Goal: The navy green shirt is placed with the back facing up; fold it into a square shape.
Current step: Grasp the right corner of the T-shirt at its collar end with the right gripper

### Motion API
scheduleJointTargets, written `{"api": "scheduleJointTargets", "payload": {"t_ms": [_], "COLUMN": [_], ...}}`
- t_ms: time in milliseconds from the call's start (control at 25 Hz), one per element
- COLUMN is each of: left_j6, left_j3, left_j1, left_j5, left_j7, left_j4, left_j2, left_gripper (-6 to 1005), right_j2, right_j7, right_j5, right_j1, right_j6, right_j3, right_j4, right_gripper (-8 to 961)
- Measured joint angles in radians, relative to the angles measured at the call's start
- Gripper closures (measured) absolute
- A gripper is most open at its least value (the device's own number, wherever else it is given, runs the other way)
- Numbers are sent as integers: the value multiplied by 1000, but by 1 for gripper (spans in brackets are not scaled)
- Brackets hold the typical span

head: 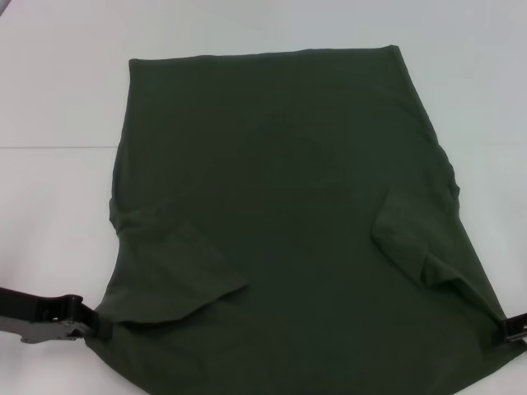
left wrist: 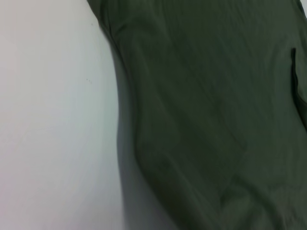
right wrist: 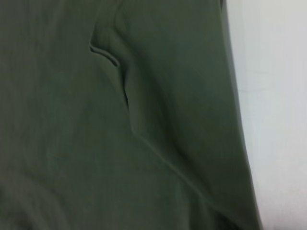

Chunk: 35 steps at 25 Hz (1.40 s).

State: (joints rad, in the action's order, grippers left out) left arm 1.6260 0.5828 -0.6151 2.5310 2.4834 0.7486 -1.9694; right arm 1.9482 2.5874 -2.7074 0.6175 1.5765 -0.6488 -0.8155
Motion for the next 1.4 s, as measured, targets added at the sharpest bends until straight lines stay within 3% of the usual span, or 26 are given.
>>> {"api": "scheduleJointTargets", "payload": {"t_ms": [1400], "left_j6": [2], "left_j3": [0], "left_j1": [-3], "left_j5": [0], "left_j7": [0], "left_j4": [0], "left_j2": [-4], "left_gripper": [995], "right_j2": [6], "right_j7": [0], "right_j5": [0], "right_j1": [5], "right_j6": [-16], "right_j3": [-22], "right_j4": [-1], "right_gripper": [100]}}
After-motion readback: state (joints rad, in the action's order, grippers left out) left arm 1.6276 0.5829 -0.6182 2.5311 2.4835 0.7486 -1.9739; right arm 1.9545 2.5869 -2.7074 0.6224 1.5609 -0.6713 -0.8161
